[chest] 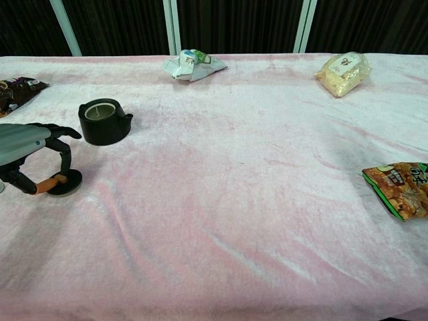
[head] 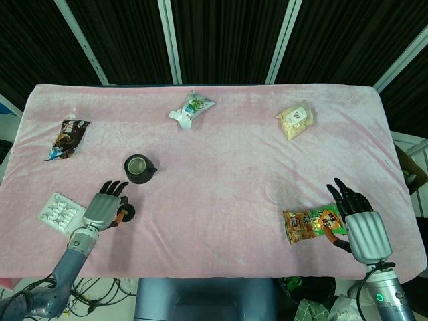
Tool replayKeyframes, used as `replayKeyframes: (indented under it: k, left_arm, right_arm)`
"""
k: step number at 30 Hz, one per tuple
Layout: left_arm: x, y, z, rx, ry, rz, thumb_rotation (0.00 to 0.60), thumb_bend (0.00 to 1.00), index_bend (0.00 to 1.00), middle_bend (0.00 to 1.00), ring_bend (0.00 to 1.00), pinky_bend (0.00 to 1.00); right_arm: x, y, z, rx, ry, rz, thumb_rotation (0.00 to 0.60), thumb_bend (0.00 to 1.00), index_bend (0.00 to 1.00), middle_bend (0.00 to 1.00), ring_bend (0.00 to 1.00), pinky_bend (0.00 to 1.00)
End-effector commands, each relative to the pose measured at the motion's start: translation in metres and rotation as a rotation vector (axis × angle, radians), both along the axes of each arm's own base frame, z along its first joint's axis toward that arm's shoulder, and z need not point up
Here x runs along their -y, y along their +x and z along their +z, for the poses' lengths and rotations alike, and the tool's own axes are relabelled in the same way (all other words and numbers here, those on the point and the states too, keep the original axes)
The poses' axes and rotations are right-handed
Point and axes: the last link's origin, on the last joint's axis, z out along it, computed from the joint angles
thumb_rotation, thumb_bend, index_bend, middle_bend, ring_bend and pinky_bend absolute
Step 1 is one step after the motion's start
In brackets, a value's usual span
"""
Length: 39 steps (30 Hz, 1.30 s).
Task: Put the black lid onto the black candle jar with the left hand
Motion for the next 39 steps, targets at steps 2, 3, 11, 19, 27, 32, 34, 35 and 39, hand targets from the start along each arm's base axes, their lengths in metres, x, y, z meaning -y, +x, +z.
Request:
replayKeyframes:
  k: [2, 3, 11, 19, 27, 32, 34, 35, 39]
  left_arm:
    - [-0.001, 0.003, -0.001, 0.008, 0.006, -0.005, 0.6, 0.51, 0.56, 0.1, 0.0, 0.04]
    - [-0.001, 0.004, 0.0, 0.012, 0.01, -0.008, 0.6, 0.51, 0.56, 0.1, 0.0, 0.04]
    - [0.0, 0.012, 0.018, 0.066, 0.051, -0.033, 0.6, 0.52, 0.57, 0.11, 0.0, 0.04]
    - [-0.006, 0.026, 0.055, 0.09, 0.118, -0.094, 0.6, 0.52, 0.57, 0.11, 0.0, 0.04]
    - [-0.049, 0.05, 0.083, 0.113, 0.179, -0.11, 0.6, 0.52, 0.57, 0.11, 0.0, 0.04]
    - [-0.076, 0.057, 0.082, 0.119, 0.186, -0.077, 0.6, 0.52, 0.57, 0.11, 0.0, 0.04]
    - [-0.085, 0.057, 0.079, 0.12, 0.183, -0.056, 0.6, 0.52, 0.57, 0.11, 0.0, 0.04]
    - [-0.087, 0.056, 0.077, 0.119, 0.182, -0.051, 0.6, 0.52, 0.57, 0.11, 0.0, 0.04]
    - [-0.104, 0.053, 0.068, 0.11, 0.176, -0.015, 0.6, 0.52, 0.57, 0.11, 0.0, 0.04]
  right_arm:
    - [0.0, 0.0, 0.001, 0.002, -0.001, 0.0, 0.6, 0.18, 0.0, 0.02, 0.13, 0.19]
    - [0.0, 0.0, 0.001, 0.003, -0.002, 0.0, 0.6, 0.18, 0.0, 0.02, 0.13, 0.19]
    - [0.0, 0.0, 0.0, 0.004, 0.002, 0.001, 0.6, 0.18, 0.0, 0.02, 0.13, 0.19]
    - [0.0, -0.001, 0.0, 0.0, 0.005, -0.006, 0.6, 0.18, 0.0, 0.03, 0.13, 0.19]
    - [0.001, -0.003, -0.001, -0.006, 0.002, -0.009, 0.6, 0.18, 0.0, 0.02, 0.13, 0.19]
    - [0.0, -0.004, -0.002, -0.011, 0.004, -0.011, 0.6, 0.18, 0.0, 0.02, 0.13, 0.19]
    - [0.001, -0.004, -0.002, -0.01, 0.003, -0.011, 0.6, 0.18, 0.0, 0.02, 0.13, 0.19]
    - [0.001, -0.004, -0.002, -0.01, 0.002, -0.011, 0.6, 0.18, 0.0, 0.02, 0.13, 0.19]
    - [0.002, -0.005, 0.0, -0.007, -0.005, -0.015, 0.6, 0.18, 0.0, 0.02, 0.13, 0.19]
